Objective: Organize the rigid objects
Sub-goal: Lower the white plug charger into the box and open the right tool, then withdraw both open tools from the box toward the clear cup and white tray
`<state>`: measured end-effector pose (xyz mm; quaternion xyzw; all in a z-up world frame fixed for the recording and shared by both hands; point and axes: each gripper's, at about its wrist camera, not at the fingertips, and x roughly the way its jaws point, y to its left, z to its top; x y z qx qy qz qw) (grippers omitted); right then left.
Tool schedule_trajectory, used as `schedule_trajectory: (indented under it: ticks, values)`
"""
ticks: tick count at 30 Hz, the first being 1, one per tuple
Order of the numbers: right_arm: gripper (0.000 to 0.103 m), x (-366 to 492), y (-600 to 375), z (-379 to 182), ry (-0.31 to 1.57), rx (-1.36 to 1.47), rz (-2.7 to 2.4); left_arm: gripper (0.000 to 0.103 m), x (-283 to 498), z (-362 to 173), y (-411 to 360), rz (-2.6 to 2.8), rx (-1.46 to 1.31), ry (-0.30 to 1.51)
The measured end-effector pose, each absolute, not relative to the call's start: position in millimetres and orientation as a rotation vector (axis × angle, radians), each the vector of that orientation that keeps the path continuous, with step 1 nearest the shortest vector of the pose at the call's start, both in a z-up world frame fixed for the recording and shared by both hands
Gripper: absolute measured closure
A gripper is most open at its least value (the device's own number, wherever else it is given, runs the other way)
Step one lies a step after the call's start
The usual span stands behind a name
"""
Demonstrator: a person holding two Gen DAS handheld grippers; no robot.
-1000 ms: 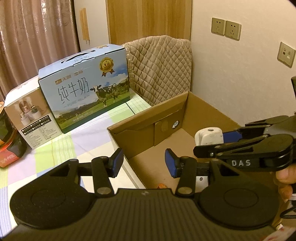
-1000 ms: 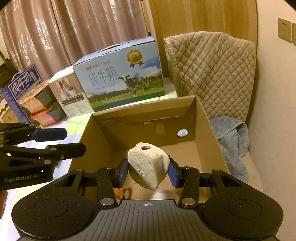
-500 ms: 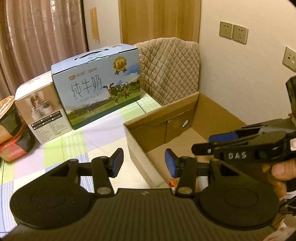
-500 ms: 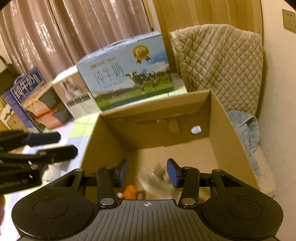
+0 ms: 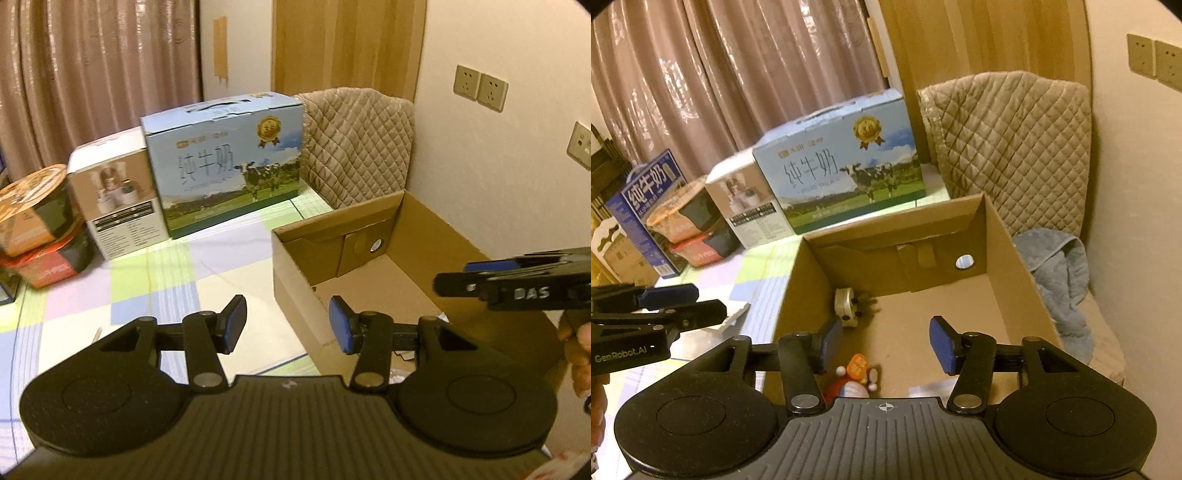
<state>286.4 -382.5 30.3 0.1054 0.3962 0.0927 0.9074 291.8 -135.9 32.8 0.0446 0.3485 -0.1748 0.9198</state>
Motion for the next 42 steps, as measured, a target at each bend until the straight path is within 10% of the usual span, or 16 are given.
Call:
schedule_trajectory:
  ticks: [26, 42]
  values:
    - [0.021, 102, -321, 85, 0.748, 0.294, 0.219, 0.001, 104, 70, -52, -0.193, -0.053, 0.672]
    - [0.020, 70, -262, 71, 0.766, 0.246, 0.284, 0.001, 57, 48, 17, -0.052, -0.069, 0.677]
